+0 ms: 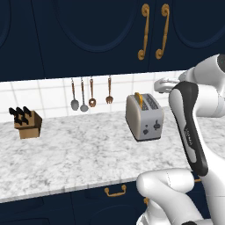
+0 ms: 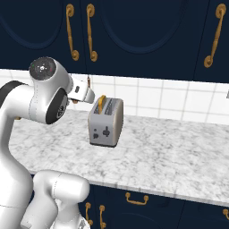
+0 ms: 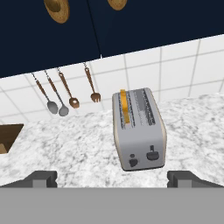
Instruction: Start the toaster. Once the lever pops up, take the bread to the plate on the dining counter.
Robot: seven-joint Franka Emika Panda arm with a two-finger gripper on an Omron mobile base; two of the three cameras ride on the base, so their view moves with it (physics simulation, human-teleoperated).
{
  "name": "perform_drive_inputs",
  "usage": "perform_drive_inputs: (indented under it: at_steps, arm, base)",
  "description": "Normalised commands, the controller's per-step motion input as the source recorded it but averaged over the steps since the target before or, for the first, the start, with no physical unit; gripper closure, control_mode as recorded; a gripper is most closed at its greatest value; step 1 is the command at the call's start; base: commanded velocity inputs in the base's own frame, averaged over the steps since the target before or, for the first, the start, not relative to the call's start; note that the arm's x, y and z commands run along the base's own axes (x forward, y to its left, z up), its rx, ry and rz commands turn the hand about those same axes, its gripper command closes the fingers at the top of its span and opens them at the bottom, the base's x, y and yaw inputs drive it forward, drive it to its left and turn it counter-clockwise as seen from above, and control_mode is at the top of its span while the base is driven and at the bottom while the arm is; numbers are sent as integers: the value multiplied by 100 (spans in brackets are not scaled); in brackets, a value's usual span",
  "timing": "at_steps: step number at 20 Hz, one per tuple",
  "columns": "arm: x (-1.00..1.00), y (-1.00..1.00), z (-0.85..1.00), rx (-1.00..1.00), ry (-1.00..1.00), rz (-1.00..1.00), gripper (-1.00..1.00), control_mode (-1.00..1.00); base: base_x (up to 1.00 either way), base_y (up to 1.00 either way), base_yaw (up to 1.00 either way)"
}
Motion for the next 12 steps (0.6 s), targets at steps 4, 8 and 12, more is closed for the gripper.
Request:
perform_drive_inputs:
  at_steps: [4, 8, 12]
  arm:
    - [0, 0, 0, 0, 0, 0, -100, -100]
    - [0, 0, 0, 0, 0, 0, -100, -100]
    - [0, 0, 0, 0, 0, 0, -100, -100]
  base:
    - [0, 0, 0]
    - [0, 0, 0]
    - [0, 0, 0]
